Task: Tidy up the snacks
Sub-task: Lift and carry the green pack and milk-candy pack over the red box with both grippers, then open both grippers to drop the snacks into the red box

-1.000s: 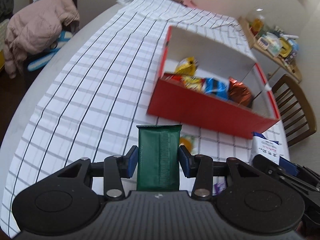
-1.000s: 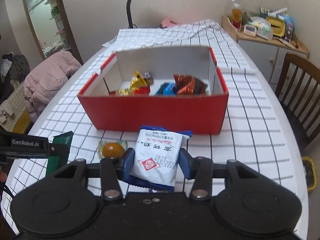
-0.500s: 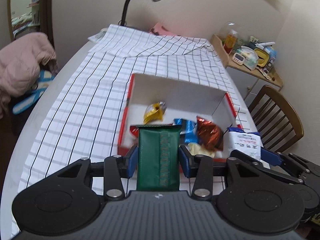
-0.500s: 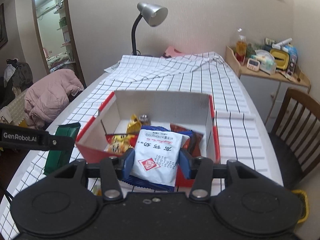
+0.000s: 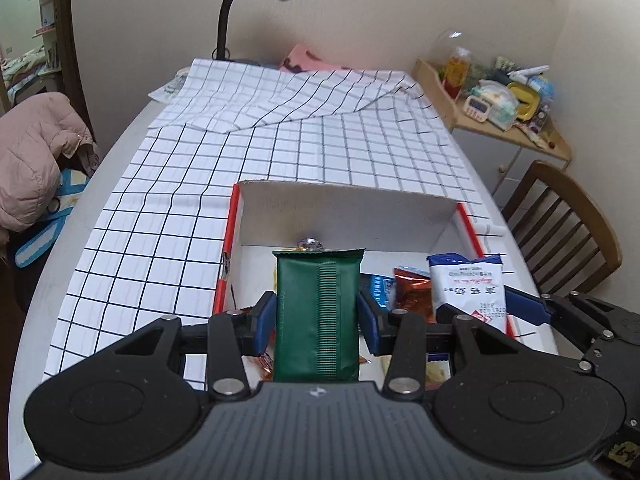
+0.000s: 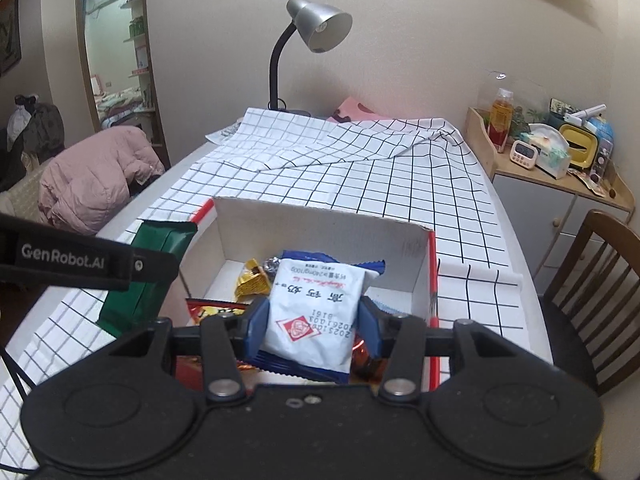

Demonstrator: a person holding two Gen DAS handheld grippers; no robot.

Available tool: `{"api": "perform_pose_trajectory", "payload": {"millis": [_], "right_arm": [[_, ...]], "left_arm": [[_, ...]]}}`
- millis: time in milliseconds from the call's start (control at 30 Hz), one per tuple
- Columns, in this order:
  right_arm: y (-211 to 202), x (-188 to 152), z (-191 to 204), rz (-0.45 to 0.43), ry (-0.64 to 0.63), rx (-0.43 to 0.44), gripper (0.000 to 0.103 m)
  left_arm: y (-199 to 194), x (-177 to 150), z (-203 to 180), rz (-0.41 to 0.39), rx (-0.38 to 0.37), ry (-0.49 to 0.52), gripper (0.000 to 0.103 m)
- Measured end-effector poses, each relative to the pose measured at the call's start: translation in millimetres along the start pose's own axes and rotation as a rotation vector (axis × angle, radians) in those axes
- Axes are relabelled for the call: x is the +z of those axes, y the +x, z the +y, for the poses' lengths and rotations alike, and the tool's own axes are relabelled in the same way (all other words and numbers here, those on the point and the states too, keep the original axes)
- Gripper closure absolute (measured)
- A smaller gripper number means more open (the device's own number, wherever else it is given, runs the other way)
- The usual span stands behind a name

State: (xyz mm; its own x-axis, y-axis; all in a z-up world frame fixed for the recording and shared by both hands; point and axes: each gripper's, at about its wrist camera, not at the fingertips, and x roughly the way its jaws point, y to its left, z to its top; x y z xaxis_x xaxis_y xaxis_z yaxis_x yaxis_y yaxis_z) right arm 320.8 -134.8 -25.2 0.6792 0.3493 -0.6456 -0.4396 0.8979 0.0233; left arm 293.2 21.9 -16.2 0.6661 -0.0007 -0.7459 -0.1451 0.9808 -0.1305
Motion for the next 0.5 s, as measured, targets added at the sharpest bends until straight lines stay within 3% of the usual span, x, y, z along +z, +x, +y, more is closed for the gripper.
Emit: {"api": "perform_pose_trajectory", "payload": {"millis": [500], "right_arm": [[58,4,-7,0.082,-0.014,0.027,0.056]], "left_arm": [[67,7,13,0.114,0.038,-0.008,0.060]]}}
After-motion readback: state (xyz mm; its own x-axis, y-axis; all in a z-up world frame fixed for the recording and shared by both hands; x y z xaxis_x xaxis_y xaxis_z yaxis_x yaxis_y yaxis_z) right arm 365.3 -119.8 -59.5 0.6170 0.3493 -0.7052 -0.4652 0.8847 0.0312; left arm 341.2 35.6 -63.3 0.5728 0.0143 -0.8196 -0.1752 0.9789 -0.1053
